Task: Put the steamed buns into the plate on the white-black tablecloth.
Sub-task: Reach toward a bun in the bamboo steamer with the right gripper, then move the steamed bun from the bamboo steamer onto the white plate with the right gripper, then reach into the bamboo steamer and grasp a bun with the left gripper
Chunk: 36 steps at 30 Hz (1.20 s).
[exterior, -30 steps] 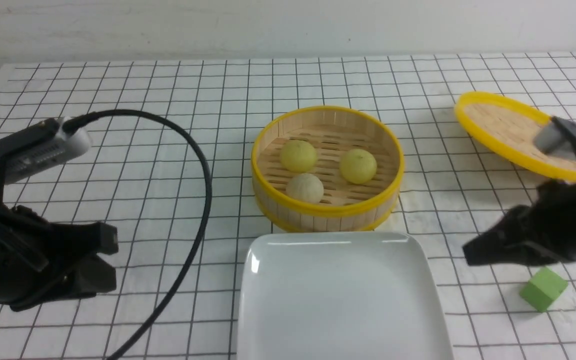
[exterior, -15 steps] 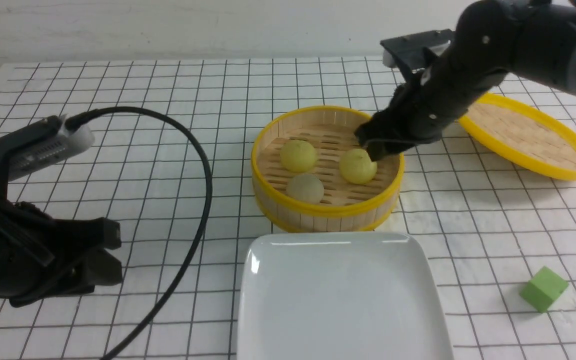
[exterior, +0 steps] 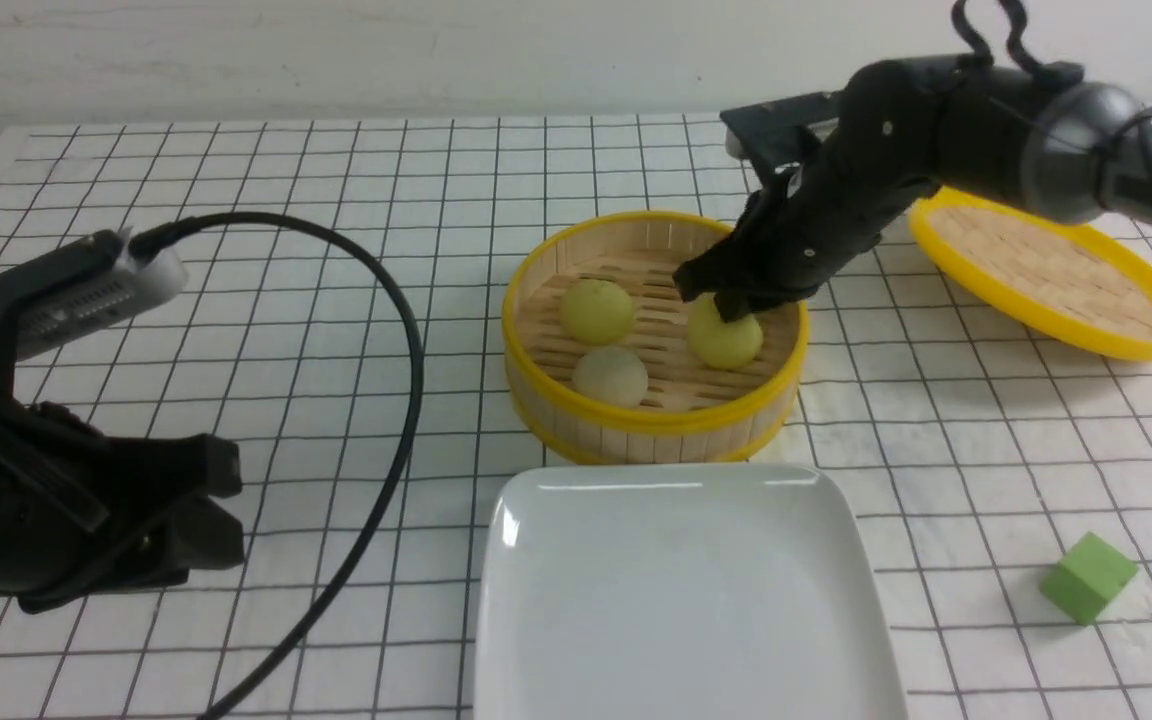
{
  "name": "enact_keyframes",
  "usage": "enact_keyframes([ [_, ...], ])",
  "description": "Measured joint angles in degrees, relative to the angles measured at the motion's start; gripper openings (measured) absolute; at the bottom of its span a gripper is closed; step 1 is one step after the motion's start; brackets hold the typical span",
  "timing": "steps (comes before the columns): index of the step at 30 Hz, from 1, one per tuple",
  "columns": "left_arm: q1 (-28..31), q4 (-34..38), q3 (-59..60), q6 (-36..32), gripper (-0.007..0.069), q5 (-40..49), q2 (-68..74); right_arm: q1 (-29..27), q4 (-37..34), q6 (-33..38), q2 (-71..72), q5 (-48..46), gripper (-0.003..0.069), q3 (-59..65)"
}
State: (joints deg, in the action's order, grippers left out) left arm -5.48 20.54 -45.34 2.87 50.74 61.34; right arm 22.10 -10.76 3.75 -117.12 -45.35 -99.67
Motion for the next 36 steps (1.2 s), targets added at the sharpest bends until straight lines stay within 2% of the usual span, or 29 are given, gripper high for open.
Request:
enact_keyframes([
  [3,0.0,0.0,0.0,0.0,0.0263,0.0,0.0,0.0,-0.2,0.0,7.8,-6.5,0.0012,0.4],
  [7,0.0,-0.2,0.0,0.0,0.0264,0.0,0.0,0.7,-5.7,0.1,18.7,-11.8,0.0012,8.7],
  [11,0.0,-0.9,0.0,0.0,0.0264,-0.1,0.0,4.0,-10.5,2.0,20.8,-5.4,0.0016,22.7],
  [13,0.0,-1.2,0.0,0.0,0.0264,-0.2,0.0,6.1,-11.3,2.2,19.5,1.3,0.0026,30.6],
  [15,0.0,-1.4,0.0,0.0,0.0264,-0.2,0.0,6.7,-11.4,2.2,18.9,3.9,0.0035,33.4],
  [17,0.0,-1.5,0.0,0.0,0.0264,-0.6,0.0,7.2,-11.5,2.2,17.6,9.9,0.0098,38.1],
  [18,0.0,-1.5,0.0,0.0,0.0264,-0.6,0.0,7.3,-11.5,2.2,17.4,10.4,0.0105,38.4],
  [21,0.0,-1.5,0.0,0.0,0.0264,-0.8,0.0,7.3,-11.5,2.2,17.3,12.7,0.0249,38.7],
  [22,0.0,-1.5,0.0,0.0,0.0264,-0.8,0.0,7.3,-11.6,2.1,17.6,12.1,0.0325,38.2],
  [23,0.0,-1.5,0.0,0.0,0.0264,-0.8,0.0,7.3,-11.6,2.1,17.7,11.8,0.0337,37.9],
  [25,0.0,-1.5,0.0,0.0,0.0264,-0.9,0.0,6.9,-9.7,1.9,19.4,7.3,0.0440,35.3],
  [27,0.0,-1.5,0.0,0.0,0.0264,-1.3,0.0,5.8,-6.7,1.6,21.9,1.7,0.0463,32.2],
  [30,0.0,-1.4,0.0,0.0,0.0260,-2.1,0.0,3.5,-2.3,0.5,26.7,-6.8,0.0388,28.9],
  [31,0.0,-0.9,0.0,0.0,0.0248,-2.2,0.1,2.4,0.2,-0.4,29.3,-10.6,0.0304,28.4],
  [32,0.0,-0.8,0.0,0.0,0.0245,-2.2,0.1,2.2,0.5,-0.5,30.2,-11.7,0.0290,28.3],
  [33,0.0,0.8,0.0,0.0,0.0208,-1.9,0.7,0.3,3.4,-1.8,34.1,-16.1,0.0158,28.7],
  [35,0.0,3.2,-0.2,-0.4,0.0135,-0.8,2.4,-1.6,5.7,-3.0,39.3,-19.4,0.0039,30.5],
  [36,0.0,4.3,-0.2,-1.1,0.0091,-0.3,3.3,-2.6,6.5,-3.7,42.1,-20.5,0.0004,32.2],
])
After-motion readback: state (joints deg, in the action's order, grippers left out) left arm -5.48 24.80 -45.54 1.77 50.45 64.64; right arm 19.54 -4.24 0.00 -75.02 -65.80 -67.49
